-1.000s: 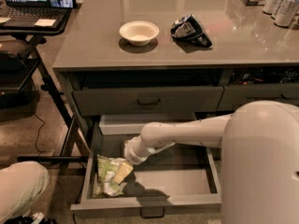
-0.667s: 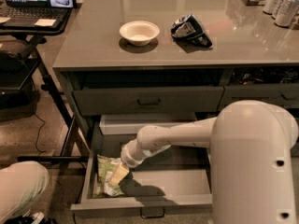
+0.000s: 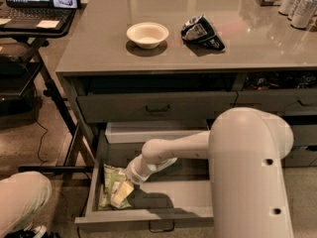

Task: Pick green jalapeno chip bag from middle drawer and place on counter

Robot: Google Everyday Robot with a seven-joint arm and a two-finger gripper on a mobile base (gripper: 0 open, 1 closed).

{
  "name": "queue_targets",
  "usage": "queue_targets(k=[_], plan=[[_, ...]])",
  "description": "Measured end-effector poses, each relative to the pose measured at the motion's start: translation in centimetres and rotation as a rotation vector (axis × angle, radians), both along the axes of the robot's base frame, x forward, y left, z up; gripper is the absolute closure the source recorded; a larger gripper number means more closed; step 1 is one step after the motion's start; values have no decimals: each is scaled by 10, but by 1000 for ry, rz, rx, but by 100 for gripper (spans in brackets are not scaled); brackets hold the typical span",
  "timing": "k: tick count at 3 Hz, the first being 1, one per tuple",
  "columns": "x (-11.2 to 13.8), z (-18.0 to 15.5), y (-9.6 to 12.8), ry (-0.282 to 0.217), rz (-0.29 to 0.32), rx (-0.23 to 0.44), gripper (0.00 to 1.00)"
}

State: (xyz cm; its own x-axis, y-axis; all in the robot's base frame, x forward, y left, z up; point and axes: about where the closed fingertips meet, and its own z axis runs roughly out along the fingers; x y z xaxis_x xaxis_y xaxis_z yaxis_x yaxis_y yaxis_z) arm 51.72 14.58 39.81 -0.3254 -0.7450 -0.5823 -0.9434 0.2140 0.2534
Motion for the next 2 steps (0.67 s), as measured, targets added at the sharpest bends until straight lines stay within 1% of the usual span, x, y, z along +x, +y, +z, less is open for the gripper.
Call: queue_targets(k=[1, 2], plan=[[-5, -14, 4, 41, 18, 17, 19], [-7, -20, 9, 59, 43, 37, 42]])
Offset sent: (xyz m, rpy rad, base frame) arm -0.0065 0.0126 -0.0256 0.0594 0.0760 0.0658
